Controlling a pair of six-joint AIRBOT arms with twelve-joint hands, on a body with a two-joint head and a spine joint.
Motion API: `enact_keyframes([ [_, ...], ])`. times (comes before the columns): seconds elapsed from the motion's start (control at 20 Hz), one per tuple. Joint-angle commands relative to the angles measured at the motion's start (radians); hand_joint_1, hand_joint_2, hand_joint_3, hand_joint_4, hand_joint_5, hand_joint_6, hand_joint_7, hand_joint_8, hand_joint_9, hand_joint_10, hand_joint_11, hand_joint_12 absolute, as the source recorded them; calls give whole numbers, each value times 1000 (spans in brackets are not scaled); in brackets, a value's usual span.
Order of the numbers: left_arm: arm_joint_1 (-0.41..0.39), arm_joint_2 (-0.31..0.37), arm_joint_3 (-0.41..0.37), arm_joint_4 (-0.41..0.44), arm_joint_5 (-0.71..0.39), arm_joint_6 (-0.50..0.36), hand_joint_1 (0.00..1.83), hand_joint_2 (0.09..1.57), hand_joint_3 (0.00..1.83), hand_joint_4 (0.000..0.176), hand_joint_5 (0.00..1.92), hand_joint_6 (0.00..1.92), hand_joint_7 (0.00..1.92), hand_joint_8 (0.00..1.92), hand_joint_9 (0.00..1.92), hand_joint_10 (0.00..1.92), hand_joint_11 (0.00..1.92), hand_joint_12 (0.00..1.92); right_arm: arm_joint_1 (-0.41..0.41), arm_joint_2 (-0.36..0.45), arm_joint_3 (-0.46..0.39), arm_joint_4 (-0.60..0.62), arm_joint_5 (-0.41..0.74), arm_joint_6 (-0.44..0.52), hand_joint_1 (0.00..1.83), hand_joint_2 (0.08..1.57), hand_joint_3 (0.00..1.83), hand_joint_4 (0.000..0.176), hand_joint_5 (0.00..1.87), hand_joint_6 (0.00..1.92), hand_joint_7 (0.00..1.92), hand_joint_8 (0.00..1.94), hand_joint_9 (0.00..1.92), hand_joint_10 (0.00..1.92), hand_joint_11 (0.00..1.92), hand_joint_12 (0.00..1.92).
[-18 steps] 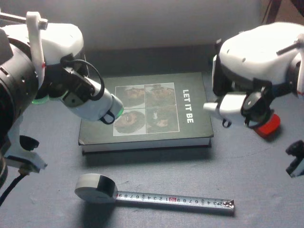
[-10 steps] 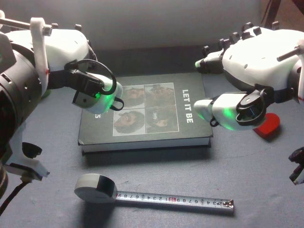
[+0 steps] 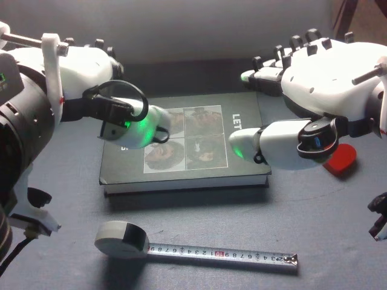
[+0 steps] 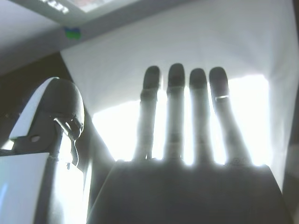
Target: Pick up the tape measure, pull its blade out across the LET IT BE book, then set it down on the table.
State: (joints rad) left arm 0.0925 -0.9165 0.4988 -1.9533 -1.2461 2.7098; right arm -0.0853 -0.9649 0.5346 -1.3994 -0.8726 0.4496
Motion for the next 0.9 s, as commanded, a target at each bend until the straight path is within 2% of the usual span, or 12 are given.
enact_keyframes([
  [0.0,-4,8,0,87,14,1,196,1119,0,9,174,0,157,0,120,0,0,453,10,6,-7,-72,-5,0,51,1135,0,58,170,1,127,1,53,1,0,323],
  [0.05,-4,19,1,91,37,5,194,1112,0,0,176,2,163,3,118,0,0,448,10,6,-8,-72,-5,-1,71,1124,0,56,174,2,136,2,69,3,0,397],
  [0.1,-4,24,1,95,48,8,195,1105,0,0,180,2,170,4,122,1,0,457,10,6,-9,-72,-5,-2,87,1117,0,53,180,2,141,2,74,3,0,434],
  [0.25,1,56,16,89,109,18,199,1092,0,0,181,0,152,0,127,1,0,491,8,6,-12,-72,-4,-4,62,1115,0,49,145,1,140,0,66,0,0,374],
  [0.4,20,115,33,68,228,17,220,1074,0,0,161,0,120,0,92,0,0,426,8,6,-14,-72,-1,-5,47,1119,1,44,115,0,141,0,85,5,0,371],
  [0.5,45,191,38,34,367,17,251,1054,0,0,174,5,123,2,87,0,0,418,8,7,-16,-72,-1,-7,34,1116,0,38,115,0,142,0,88,2,0,403],
  [0.55,55,214,33,35,390,17,274,1038,0,0,174,4,124,2,86,0,0,415,8,7,-16,-72,0,-7,34,1116,0,37,120,2,146,2,87,2,0,404],
  [0.7,101,267,39,60,477,17,586,955,0,0,205,7,174,9,126,8,0,455,9,7,-17,-72,5,-7,38,1115,0,23,126,2,148,1,79,0,0,425],
  [0.85,114,297,54,77,548,42,813,975,0,0,289,13,269,12,213,15,0,602,7,8,-19,-72,4,-13,65,1121,3,18,131,4,150,2,79,1,0,427],
])
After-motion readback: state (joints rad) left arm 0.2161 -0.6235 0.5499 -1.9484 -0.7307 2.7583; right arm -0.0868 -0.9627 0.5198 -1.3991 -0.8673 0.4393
